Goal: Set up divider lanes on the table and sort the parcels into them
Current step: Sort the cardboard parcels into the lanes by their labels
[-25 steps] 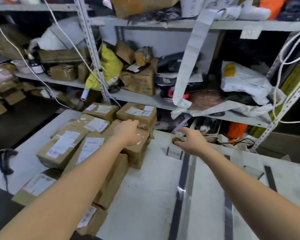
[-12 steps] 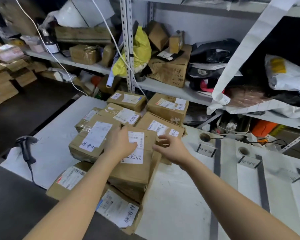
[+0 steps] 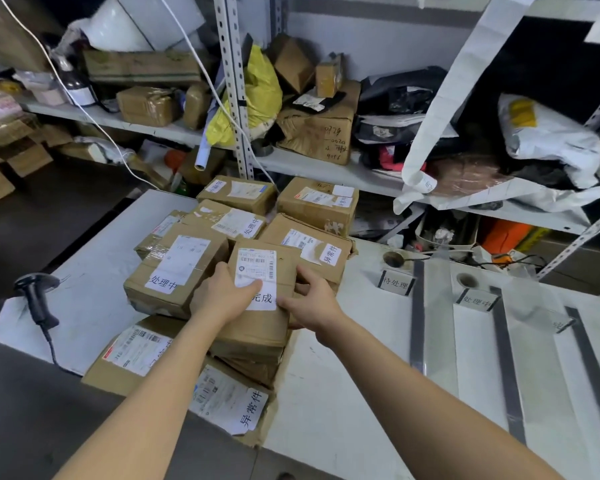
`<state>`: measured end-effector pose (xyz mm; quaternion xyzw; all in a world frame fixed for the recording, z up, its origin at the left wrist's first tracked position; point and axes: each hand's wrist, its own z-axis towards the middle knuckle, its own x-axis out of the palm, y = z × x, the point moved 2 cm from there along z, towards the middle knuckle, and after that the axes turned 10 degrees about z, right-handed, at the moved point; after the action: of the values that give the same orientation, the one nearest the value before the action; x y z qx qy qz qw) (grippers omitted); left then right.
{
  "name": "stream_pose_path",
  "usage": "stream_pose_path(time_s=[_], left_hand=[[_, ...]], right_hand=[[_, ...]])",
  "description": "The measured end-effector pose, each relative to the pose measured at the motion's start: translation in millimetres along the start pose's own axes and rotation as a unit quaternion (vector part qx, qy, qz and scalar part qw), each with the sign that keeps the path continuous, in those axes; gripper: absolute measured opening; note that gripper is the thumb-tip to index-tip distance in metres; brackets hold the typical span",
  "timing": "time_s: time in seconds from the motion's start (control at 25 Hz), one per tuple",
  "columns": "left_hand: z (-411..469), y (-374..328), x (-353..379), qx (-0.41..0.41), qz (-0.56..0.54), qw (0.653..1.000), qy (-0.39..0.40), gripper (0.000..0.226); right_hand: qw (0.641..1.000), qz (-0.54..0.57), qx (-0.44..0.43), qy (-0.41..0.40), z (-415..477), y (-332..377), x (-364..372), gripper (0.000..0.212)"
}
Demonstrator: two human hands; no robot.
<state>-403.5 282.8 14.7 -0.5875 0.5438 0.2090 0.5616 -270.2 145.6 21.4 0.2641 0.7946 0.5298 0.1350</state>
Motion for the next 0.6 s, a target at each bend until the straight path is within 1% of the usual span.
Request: stream_pose_path(time_s=[0.2,0.4,0.48,0.6], left_hand=[[-21,-21,-10,0.016,-0.013,1.0,-0.006,0.066],[-55,-74,-22,0.053,0.008,0.998,-0.041,0.089],[-71,-101,-23,0.067,0.024,0.996,-0.052,0.089],[-96,-144,-19,0.096,0.06,0.99,-0.082,0.08]], right_hand=[[0.999,0.04,-0.021,0.003,-24,14,-20,0.075],[0.996,0.072,-0.045,-0.01,-51,38,-61,0.079],[0.995,0.073,-0.058,-0.023,-64,47,-83,0.081],[0.993,0.075,-0.087,-0.035,-87,58,-122,0.081]])
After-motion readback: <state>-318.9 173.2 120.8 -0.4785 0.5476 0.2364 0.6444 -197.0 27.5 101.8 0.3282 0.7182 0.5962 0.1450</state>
